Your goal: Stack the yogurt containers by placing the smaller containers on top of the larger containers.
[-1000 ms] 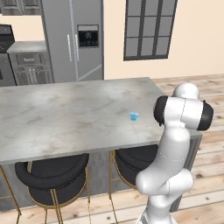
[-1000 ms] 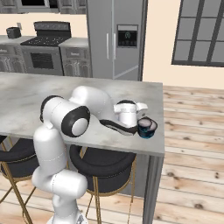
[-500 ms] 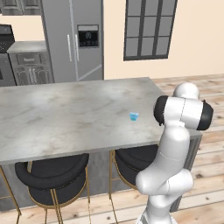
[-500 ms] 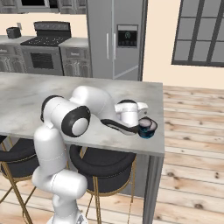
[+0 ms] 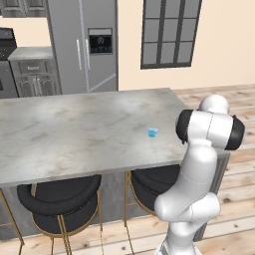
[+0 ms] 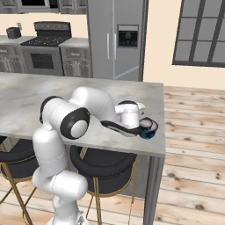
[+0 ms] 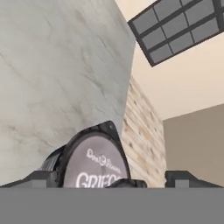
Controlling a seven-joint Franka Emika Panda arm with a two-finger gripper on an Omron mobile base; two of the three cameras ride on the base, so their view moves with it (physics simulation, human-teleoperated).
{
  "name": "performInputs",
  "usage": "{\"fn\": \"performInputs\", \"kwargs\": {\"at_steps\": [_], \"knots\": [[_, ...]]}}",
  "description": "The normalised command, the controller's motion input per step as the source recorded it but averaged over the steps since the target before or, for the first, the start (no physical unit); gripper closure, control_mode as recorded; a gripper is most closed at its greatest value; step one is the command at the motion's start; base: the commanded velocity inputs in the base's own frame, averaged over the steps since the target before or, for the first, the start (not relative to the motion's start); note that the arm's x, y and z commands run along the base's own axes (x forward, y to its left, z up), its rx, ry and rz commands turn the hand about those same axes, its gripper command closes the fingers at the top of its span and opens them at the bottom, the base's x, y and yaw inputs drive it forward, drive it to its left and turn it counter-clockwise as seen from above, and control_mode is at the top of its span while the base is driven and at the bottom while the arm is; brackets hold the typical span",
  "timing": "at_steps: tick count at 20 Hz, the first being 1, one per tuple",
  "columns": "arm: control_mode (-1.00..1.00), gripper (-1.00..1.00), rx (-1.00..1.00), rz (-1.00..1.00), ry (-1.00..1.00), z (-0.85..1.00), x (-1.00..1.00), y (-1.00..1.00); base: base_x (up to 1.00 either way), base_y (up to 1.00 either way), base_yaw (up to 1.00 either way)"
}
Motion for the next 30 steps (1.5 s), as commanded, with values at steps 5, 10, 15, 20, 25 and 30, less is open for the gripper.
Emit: {"fn": "performInputs", "kwargs": {"at_steps": [5, 10, 15, 20, 25, 30], "knots": [[-1.00, -1.00, 0.00, 0.13, 0.08, 0.37, 0.00, 0.30, 0.00, 0.00, 0.00], [-1.00, -1.00, 0.00, 0.14, 0.08, 0.44, 0.00, 0.42, 0.00, 0.00, 0.00], [-1.00, -1.00, 0.00, 0.11, 0.09, 0.35, 0.00, 0.50, 0.00, 0.00, 0.00], [-1.00, -1.00, 0.00, 0.06, 0.09, 0.40, 0.00, 0.49, 0.00, 0.00, 0.00], [-1.00, -1.00, 0.00, 0.14, 0.23, 0.55, 0.00, 0.43, 0.00, 0.00, 0.00], [-1.00, -1.00, -0.04, 0.06, 0.13, 0.79, 0.00, 0.37, 0.00, 0.00, 0.00]]}}
